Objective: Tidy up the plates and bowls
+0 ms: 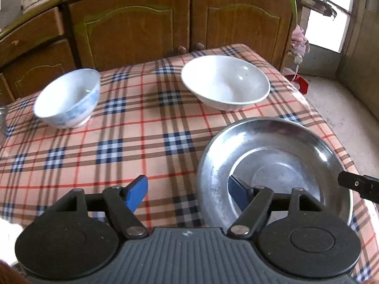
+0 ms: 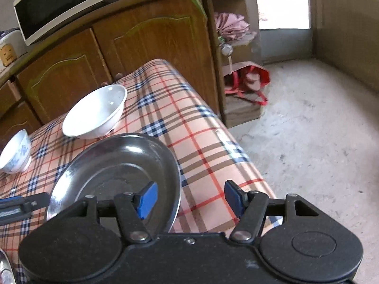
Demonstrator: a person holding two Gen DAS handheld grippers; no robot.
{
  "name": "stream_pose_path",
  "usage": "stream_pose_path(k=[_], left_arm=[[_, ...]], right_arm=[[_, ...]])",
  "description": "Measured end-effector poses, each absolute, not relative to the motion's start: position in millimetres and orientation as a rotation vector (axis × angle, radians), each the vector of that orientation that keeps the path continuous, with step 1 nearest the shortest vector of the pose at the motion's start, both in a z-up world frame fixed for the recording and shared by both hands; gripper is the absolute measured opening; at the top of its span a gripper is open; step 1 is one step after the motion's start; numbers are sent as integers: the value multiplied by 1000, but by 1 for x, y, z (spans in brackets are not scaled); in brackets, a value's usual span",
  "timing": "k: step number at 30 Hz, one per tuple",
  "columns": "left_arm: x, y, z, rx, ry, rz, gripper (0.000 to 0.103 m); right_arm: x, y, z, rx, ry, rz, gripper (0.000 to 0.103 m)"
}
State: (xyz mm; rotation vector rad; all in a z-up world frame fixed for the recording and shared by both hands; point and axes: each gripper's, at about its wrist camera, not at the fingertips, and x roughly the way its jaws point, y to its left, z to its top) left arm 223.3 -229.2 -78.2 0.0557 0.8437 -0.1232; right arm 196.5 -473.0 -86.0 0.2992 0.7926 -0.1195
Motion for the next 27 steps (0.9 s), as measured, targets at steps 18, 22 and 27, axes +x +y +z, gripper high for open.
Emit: stream_pose_path(k=[18, 22, 27], left_arm=[[239, -253, -98, 40, 905, -215, 33], [226, -254, -85, 46, 880, -234, 31], [205, -253, -60, 56, 837, -252, 31]], right_arm=[[205, -472, -96, 348, 793, -124, 20], [190, -471, -81, 317, 759, -139, 20], [162, -468, -56, 308, 708, -162, 20]])
